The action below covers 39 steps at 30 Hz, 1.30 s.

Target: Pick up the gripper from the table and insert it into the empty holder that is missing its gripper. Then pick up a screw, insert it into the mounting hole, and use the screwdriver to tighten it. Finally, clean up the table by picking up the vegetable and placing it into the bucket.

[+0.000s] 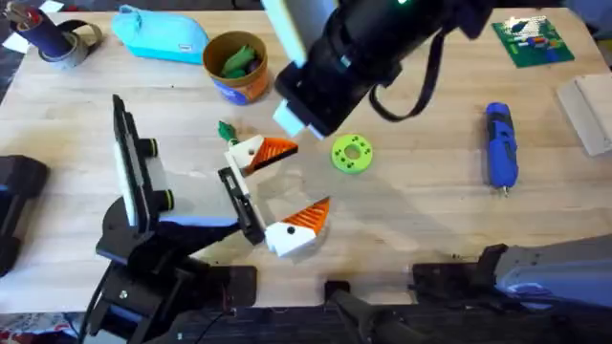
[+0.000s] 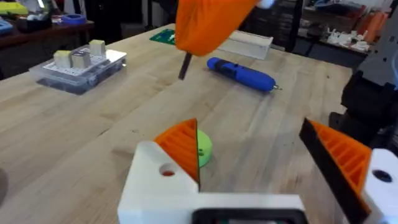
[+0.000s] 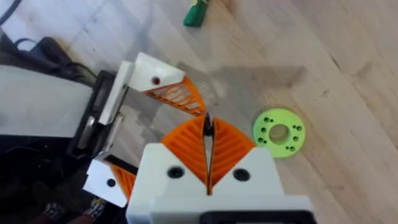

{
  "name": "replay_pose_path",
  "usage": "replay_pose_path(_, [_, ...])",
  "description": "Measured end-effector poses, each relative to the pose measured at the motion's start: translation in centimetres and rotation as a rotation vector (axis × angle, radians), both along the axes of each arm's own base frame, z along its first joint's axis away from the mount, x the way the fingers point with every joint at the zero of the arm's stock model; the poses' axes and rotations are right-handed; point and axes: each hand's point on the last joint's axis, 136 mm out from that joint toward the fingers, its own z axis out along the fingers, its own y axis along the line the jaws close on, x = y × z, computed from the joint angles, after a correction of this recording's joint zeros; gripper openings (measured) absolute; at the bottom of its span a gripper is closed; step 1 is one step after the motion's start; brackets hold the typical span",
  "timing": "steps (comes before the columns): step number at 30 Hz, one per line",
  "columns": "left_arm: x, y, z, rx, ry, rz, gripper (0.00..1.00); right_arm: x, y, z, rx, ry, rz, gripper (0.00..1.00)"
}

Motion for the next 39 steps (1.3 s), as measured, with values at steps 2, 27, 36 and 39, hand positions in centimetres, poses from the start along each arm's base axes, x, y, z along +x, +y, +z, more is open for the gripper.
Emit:
replay_pose_path(2, [-0.3,-0.2,0.0,-0.001,0.002,-0.02,0.988,-1.0,0.7,0.0,0.002,0.001,0.033,0.006])
replay_pose_path(27, [-1.2,-0.6,-0.1,-0.002,0.007,-0.078,0.988,-3.0,4.1,-1.2,0.039,0.059,0.105,0.006])
replay_pose_path(36, [-1.2,-0.6,-0.1,-0.002,0.007,-0.078,0.988,-2.8,4.4,-2.2,0.018,0.075,0.105,0.006])
replay_pose_path(39, [-1.2,-0.6,-0.1,-0.002,0.007,-0.078,0.988,-2.6,4.6,-2.8,0.006,0.083,0.104,0.006])
